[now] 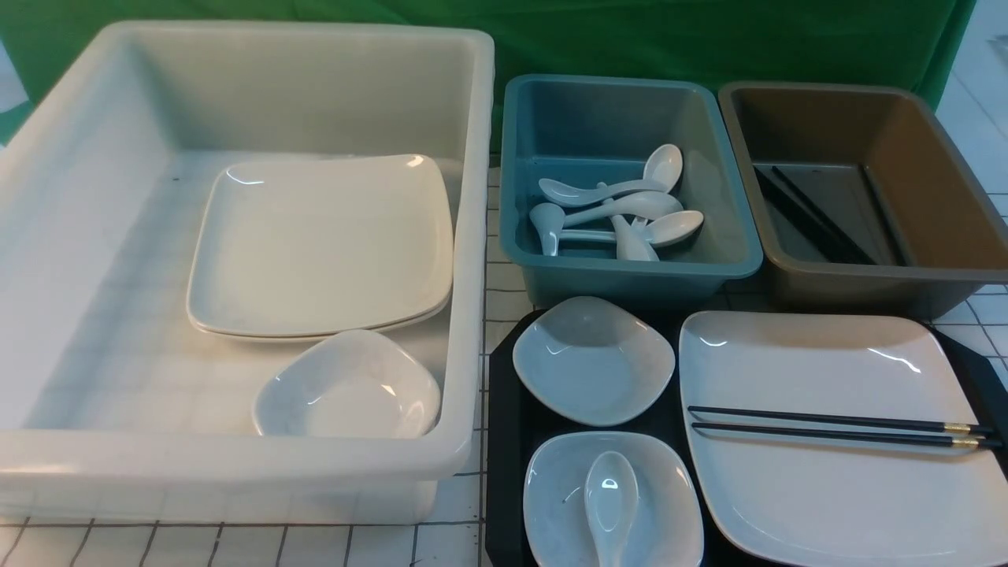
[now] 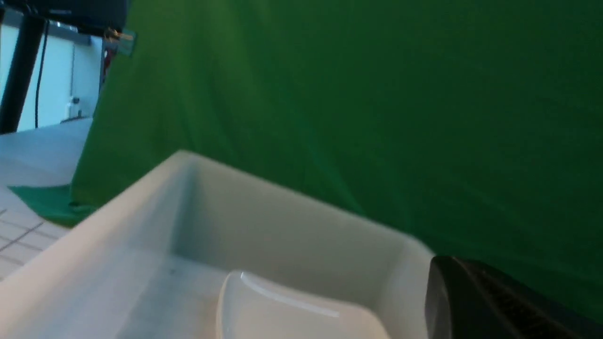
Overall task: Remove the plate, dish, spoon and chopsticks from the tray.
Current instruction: Use the right arm to grab a pair of chopsticks from the plate
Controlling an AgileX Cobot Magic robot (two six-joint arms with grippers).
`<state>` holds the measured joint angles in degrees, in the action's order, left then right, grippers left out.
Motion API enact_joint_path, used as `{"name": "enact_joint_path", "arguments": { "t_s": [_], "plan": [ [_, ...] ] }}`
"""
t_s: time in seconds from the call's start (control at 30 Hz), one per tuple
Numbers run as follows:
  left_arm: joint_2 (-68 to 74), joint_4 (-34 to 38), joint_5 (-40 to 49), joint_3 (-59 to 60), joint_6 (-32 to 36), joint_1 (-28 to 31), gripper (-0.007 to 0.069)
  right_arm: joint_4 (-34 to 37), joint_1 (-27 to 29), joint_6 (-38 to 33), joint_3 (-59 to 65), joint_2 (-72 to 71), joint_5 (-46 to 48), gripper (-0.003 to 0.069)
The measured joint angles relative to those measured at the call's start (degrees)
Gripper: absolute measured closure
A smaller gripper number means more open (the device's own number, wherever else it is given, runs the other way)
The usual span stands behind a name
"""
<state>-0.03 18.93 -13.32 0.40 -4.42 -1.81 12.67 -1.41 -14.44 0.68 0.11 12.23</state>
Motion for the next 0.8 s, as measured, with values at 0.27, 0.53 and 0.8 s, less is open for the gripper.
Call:
{"name": "enact_joint_path", "arguments": {
  "t_s": [0.27,0.53,0.8],
  "plan": [
    [-0.1,0.7,-21.4,-0.4,-5.5,0.0,0.0620,17.4,-0.2,27.8,0.0,0.0,-22.6,0.0417],
    [7.2,-5.7,2.8,-32.5,-7.7,0.0,0.0620,16.2,-0.4,32.0,-0.1,-0.1,-38.6,0.0428],
    [34.4,-5.4,58.5,-56.3,0.5,0.0,0.0620,-3.7,-6.8,27.9,-26.5,10.0,-0.7,0.0606]
  ]
}}
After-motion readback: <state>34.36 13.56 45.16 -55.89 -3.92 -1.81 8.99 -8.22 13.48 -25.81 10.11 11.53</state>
